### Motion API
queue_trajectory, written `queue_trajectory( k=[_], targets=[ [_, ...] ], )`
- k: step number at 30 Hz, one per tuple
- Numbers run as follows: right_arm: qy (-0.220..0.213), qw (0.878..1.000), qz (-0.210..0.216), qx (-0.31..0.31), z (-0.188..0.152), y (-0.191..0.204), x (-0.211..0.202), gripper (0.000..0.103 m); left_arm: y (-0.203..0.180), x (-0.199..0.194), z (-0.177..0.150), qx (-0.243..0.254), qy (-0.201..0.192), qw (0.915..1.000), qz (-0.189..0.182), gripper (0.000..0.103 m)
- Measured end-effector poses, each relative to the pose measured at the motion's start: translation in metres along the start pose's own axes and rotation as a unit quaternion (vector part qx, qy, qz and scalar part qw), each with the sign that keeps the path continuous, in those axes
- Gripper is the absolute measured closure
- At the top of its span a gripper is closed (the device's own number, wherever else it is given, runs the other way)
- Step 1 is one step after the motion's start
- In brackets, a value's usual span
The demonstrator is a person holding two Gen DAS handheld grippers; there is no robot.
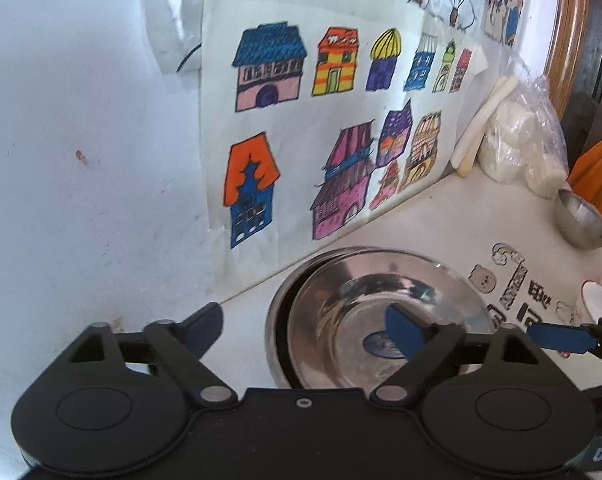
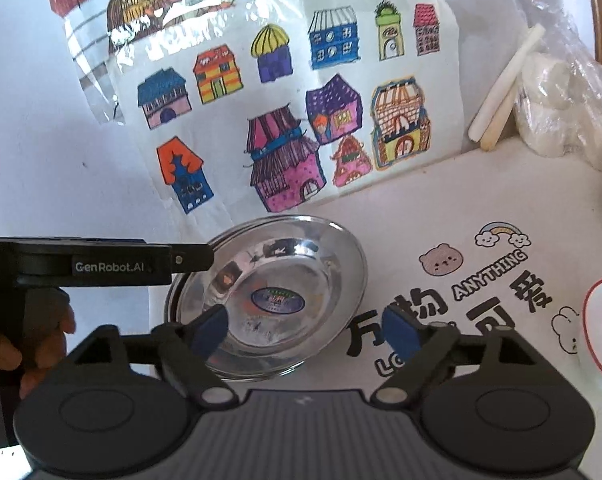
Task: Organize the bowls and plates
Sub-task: 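Move both tools toward the steel bowl beside the plastic bag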
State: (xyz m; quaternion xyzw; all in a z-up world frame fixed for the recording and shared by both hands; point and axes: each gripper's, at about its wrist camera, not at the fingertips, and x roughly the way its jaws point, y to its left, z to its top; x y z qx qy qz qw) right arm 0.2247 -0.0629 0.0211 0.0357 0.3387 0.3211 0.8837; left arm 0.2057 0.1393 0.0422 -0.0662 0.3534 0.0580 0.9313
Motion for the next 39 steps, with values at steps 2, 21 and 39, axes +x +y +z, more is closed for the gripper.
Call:
queue_trajectory(
  k=[2, 21, 39],
  targets=[
    [-0.016, 1.000, 0.006, 0.007, -0.003, -0.004, -0.007, 0.002, -0.003, -0.002, 0.001, -0.006, -0.007, 0.9999, -0.004, 0.001],
    [-0.120, 0.988, -0.098, 0.013, -0.037, -0.087, -0.135, 0.000, -0.122, -0.001, 0.021, 0.081, -0.022, 0.9952, -0.051, 0.001],
    [-0.243, 0.934, -0.254, 0.068, -0.018, -0.210, -0.190, 0.000, -0.258, 0.034, 0.076, 0.075, -0.029, 0.9858, -0.147, 0.001]
  ],
)
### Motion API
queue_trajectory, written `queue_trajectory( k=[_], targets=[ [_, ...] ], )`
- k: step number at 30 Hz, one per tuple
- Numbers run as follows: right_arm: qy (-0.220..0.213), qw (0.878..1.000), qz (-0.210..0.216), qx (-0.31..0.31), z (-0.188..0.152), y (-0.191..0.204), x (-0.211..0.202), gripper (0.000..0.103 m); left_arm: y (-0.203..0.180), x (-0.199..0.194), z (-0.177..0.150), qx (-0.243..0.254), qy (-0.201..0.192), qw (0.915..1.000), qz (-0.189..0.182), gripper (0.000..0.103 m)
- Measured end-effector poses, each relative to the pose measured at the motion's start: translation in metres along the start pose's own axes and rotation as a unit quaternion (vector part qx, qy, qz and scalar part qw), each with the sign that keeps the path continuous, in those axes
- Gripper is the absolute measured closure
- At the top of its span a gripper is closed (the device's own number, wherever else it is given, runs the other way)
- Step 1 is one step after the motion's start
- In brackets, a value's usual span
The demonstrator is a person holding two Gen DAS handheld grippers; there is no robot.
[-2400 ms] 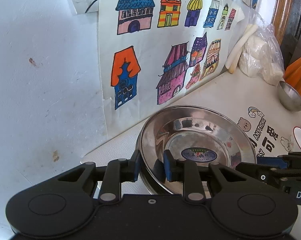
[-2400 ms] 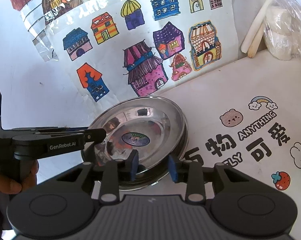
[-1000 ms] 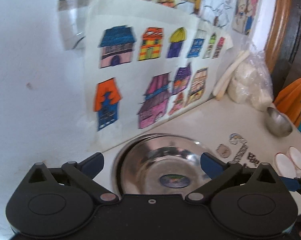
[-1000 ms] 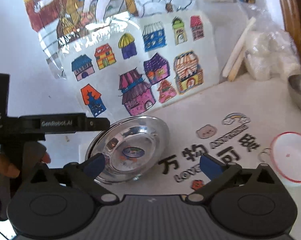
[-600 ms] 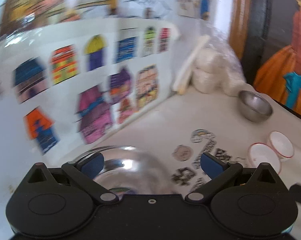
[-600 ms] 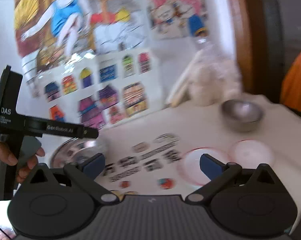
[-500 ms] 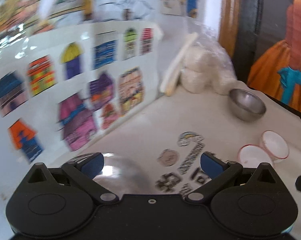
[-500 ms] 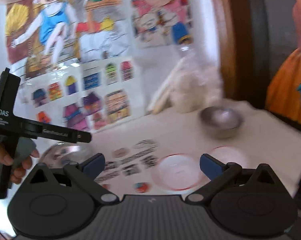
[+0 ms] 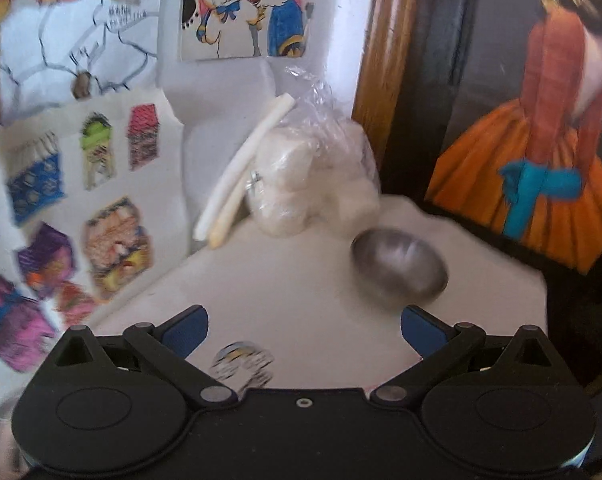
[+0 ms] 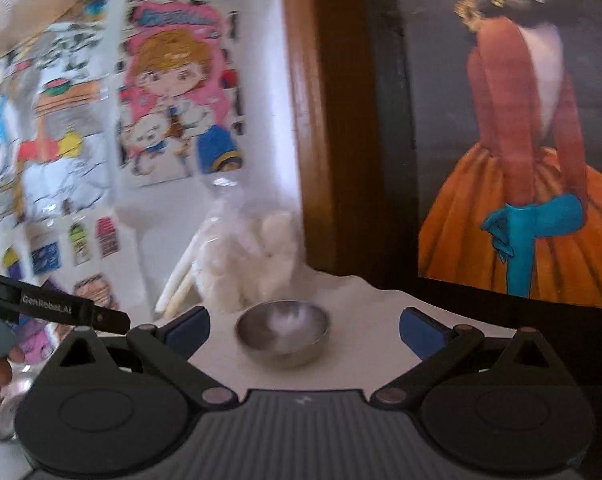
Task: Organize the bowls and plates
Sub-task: 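Move both tools toward the steel bowl beside the plastic bag, then close the left tool on the steel bowl rim while the right tool grips it too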
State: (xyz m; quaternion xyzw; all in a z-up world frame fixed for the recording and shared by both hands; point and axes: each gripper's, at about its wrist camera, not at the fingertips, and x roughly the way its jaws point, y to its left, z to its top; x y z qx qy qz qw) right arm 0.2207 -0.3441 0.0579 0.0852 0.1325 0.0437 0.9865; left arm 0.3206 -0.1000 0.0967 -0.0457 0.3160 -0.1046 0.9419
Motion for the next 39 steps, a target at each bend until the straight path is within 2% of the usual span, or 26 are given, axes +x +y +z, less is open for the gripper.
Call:
queue_trajectory(
  k=[5, 10, 13, 16, 20, 26, 31, 37, 39],
  targets=[
    [0.008, 0.999, 0.001, 0.040, -0.015, -0.020, 0.037, 0.000, -0.001, 0.043, 0.009, -0.071, -0.003, 0.9973, -0.019, 0.001],
    [0.034, 0.998, 0.015, 0.058, -0.027, -0.033, 0.071, 0.000, -0.002, 0.087, 0.017, -0.081, 0.007, 0.9965, -0.018, 0.001],
    [0.053, 0.996, 0.029, 0.061, -0.029, -0.039, 0.088, 0.000, -0.001, 0.113, 0.019, -0.091, 0.027, 0.9952, -0.025, 0.001],
    [0.070, 0.995, 0.028, 0.063, -0.031, -0.046, 0.106, 0.000, 0.001, 0.135, 0.020, -0.120, 0.044, 0.9913, -0.033, 0.001],
    [0.094, 0.993, 0.033, 0.064, -0.031, -0.053, 0.131, 0.000, 0.003, 0.159, 0.022, -0.155, 0.048, 0.9848, -0.061, 0.001],
    [0.132, 0.984, 0.046, 0.107, -0.029, -0.064, 0.167, 0.000, -0.008, 0.178, 0.025, -0.145, 0.053, 0.9857, -0.068, 0.001],
    [0.152, 0.983, 0.042, 0.096, -0.029, -0.061, 0.188, 0.001, -0.011, 0.186, 0.025, -0.143, 0.061, 0.9855, -0.069, 0.001],
    [0.167, 0.982, 0.035, 0.077, -0.028, -0.054, 0.200, 0.013, -0.013, 0.192, 0.020, -0.136, 0.070, 0.9852, -0.077, 0.002],
    [0.176, 0.981, 0.034, 0.075, -0.028, -0.054, 0.204, 0.020, -0.013, 0.193, 0.019, -0.137, 0.074, 0.9846, -0.080, 0.007]
  ],
)
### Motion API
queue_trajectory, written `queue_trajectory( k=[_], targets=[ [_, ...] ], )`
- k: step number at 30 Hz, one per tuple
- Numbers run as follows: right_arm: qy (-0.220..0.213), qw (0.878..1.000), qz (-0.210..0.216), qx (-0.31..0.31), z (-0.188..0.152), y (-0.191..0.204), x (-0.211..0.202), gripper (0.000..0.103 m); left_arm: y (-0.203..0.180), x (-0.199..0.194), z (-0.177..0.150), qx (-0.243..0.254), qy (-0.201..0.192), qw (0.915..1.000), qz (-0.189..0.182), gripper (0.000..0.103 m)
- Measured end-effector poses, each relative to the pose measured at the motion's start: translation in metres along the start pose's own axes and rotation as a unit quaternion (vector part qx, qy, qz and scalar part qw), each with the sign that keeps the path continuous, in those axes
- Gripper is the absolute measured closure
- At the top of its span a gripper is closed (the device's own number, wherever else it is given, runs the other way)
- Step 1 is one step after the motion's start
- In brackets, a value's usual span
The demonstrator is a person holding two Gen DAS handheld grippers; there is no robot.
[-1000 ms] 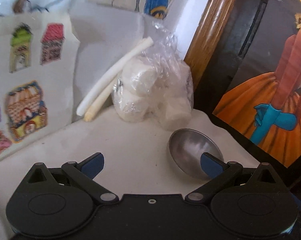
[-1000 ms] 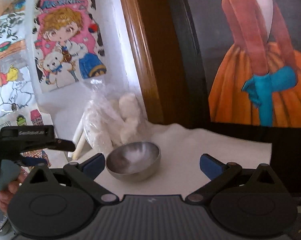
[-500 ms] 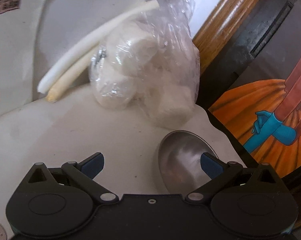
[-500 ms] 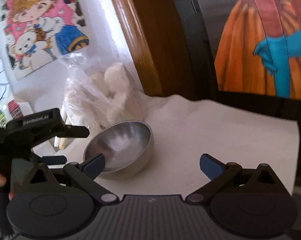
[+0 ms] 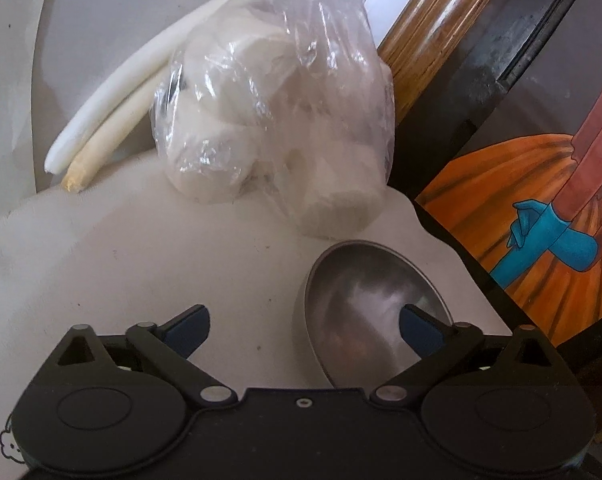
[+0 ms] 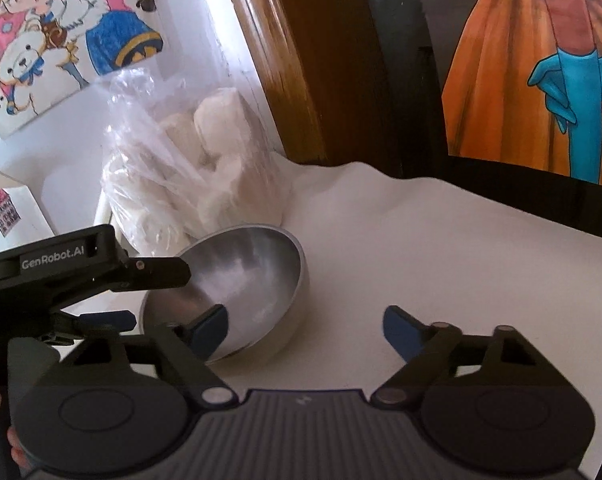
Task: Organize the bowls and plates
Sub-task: 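Close the left tool on the steel bowl rim while the right tool grips it too, then carry the steel bowl beside the stacked plates with both tools and open them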
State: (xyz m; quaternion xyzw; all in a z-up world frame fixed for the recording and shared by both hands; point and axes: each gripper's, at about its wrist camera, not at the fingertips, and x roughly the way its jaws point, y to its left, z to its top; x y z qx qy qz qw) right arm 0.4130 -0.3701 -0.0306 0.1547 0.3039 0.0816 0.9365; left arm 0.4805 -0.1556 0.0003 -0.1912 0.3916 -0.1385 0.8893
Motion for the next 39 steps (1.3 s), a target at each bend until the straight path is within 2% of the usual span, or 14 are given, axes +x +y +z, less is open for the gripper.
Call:
queue_trajectory(
  k=[4, 9, 12, 18, 20, 21, 27, 33, 39],
  targets=[
    [0.014, 1.000, 0.001, 0.001, 0.001, 0.000, 0.006, 0.029, 0.002, 0.001, -0.002, -0.001, 0.005, 0.9999, -0.014, 0.020],
    [0.018, 1.000, 0.007, 0.008, 0.003, 0.001, 0.008, 0.049, 0.008, 0.003, -0.001, -0.016, 0.010, 0.9993, -0.033, 0.046],
    [0.020, 1.000, 0.008, 0.007, 0.004, 0.004, 0.009, 0.057, 0.009, 0.003, -0.001, -0.016, 0.013, 0.9991, -0.038, 0.058],
    [0.036, 0.999, 0.013, 0.013, 0.003, 0.005, 0.014, 0.060, 0.009, 0.004, -0.003, -0.011, 0.022, 0.9988, -0.043, 0.074],
    [0.039, 0.999, 0.015, 0.016, 0.003, 0.005, 0.015, 0.066, 0.008, 0.005, -0.004, -0.009, 0.023, 0.9987, -0.044, 0.082],
    [0.039, 0.999, 0.015, 0.018, 0.002, 0.004, 0.015, 0.072, 0.007, 0.005, -0.004, -0.008, 0.025, 0.9986, -0.046, 0.084],
    [0.039, 0.999, 0.008, 0.023, 0.000, 0.003, 0.011, 0.079, 0.006, 0.003, -0.006, -0.005, 0.030, 0.9986, -0.044, 0.086],
    [0.024, 0.999, 0.007, 0.020, 0.001, 0.008, -0.007, 0.080, 0.002, -0.017, -0.007, -0.005, 0.018, 0.9985, -0.051, 0.087],
    [-0.004, 1.000, 0.021, 0.007, 0.007, 0.025, -0.044, 0.080, -0.002, -0.063, -0.004, 0.004, -0.015, 0.9980, -0.061, 0.087]
  ],
)
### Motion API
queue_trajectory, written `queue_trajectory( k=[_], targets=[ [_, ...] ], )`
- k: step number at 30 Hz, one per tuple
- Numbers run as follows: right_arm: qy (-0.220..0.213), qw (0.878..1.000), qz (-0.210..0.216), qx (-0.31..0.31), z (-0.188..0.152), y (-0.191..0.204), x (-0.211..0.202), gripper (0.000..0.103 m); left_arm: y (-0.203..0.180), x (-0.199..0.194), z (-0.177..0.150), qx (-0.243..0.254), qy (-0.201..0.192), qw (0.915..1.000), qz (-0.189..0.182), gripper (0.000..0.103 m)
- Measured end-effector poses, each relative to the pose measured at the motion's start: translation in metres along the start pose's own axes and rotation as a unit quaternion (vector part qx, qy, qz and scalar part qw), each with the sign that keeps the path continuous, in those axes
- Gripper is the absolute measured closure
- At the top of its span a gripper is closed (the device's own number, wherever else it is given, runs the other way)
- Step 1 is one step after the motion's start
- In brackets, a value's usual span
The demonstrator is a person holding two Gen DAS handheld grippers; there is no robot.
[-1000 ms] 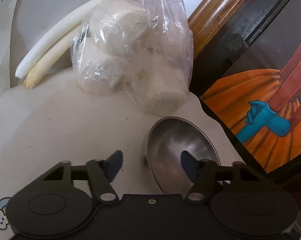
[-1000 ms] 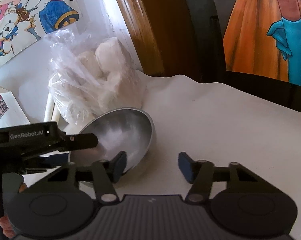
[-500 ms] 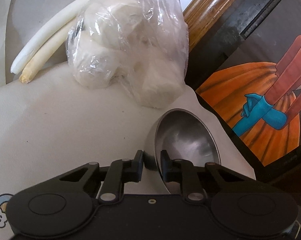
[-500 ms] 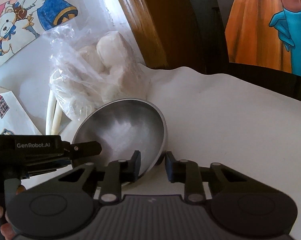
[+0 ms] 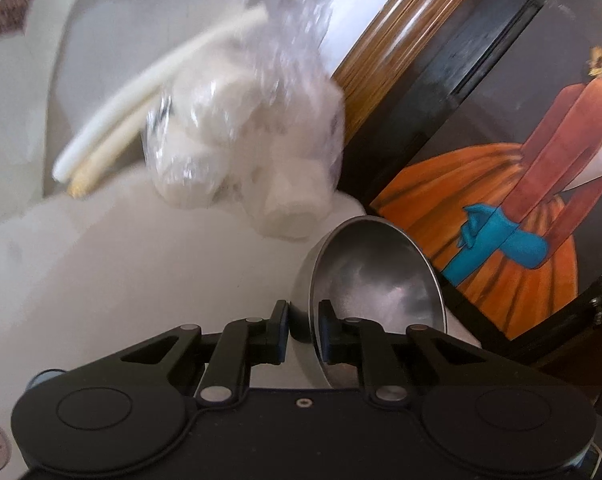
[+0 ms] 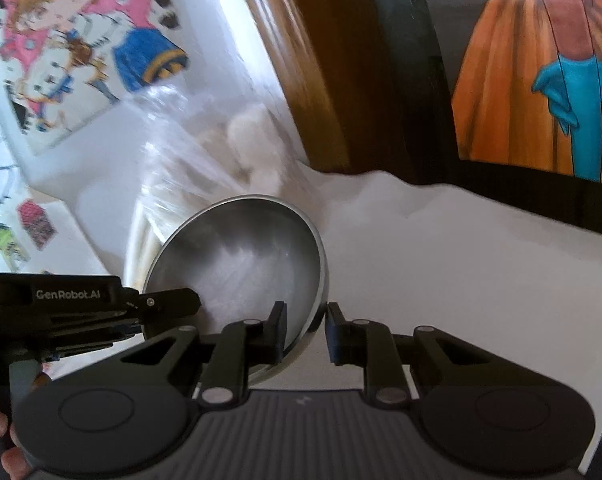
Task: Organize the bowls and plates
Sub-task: 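Carry the steel bowl beside the stacked plates with both tools and open them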
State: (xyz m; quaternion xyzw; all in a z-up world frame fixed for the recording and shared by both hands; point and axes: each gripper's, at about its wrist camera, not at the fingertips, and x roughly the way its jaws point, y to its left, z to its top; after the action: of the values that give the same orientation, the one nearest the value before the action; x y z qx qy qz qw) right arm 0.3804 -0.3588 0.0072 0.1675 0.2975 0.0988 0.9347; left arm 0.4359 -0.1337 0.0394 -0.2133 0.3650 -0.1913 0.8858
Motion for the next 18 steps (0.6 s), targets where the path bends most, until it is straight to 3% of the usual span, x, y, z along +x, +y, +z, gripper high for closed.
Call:
queue_trajectory(
  k=[10, 18],
  targets=[
    [-0.023, 0.998, 0.033, -0.042, -0.009, 0.046, -0.080, 0.080, 0.001, -0.096, -0.018, 0.011, -0.027, 0.9993, -0.022, 0.087],
    [-0.025, 0.996, 0.044, -0.067, -0.058, 0.093, -0.130, 0.080, 0.027, -0.165, -0.058, 0.004, -0.027, 0.9994, -0.022, 0.088]
  ],
)
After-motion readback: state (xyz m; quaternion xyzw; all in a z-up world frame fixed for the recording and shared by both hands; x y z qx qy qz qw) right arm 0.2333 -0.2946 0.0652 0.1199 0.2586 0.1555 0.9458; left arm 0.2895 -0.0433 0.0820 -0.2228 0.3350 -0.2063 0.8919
